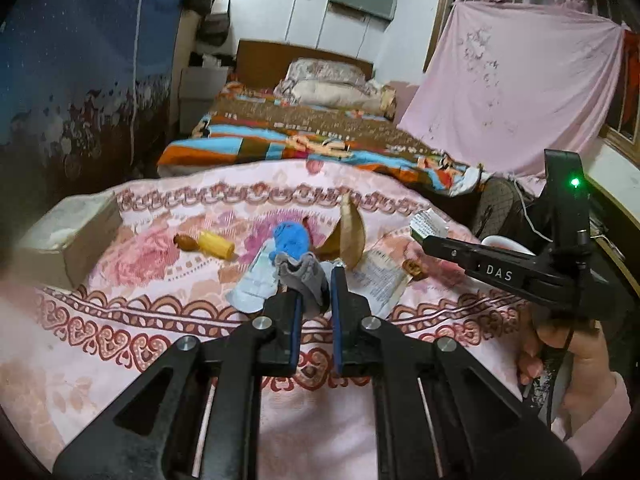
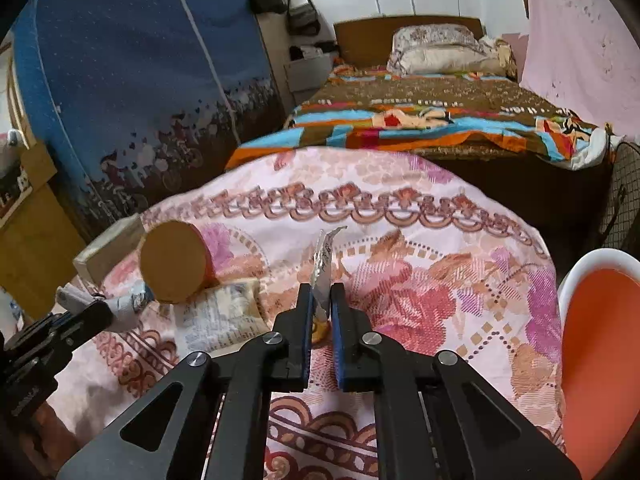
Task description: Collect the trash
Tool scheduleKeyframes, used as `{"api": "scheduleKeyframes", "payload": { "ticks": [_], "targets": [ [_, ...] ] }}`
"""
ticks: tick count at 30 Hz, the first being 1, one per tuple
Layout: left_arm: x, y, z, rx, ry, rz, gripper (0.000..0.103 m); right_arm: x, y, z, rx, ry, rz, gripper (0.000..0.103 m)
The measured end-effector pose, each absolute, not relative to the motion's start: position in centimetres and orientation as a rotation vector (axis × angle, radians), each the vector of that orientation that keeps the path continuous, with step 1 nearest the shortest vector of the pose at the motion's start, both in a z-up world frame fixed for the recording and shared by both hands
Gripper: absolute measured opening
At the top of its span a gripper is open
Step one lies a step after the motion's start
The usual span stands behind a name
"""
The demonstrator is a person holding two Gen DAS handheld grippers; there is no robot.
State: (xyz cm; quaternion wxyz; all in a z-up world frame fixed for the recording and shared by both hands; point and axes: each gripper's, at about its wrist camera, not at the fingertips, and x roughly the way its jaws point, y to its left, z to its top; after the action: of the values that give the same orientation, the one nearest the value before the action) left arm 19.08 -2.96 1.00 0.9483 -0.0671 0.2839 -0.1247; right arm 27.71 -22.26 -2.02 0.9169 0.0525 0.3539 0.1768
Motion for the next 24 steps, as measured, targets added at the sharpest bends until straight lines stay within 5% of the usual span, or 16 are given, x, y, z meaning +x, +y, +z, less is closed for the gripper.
{"api": "scheduleKeyframes", "payload": {
  "ticks": [24],
  "targets": [
    [14.7, -11.1, 8.6, -0.011, 0.103, -0.435, 0.0, 15.6, -28.8, 5.8, 0.131, -0.049, 0.254, 0.007]
  ]
}}
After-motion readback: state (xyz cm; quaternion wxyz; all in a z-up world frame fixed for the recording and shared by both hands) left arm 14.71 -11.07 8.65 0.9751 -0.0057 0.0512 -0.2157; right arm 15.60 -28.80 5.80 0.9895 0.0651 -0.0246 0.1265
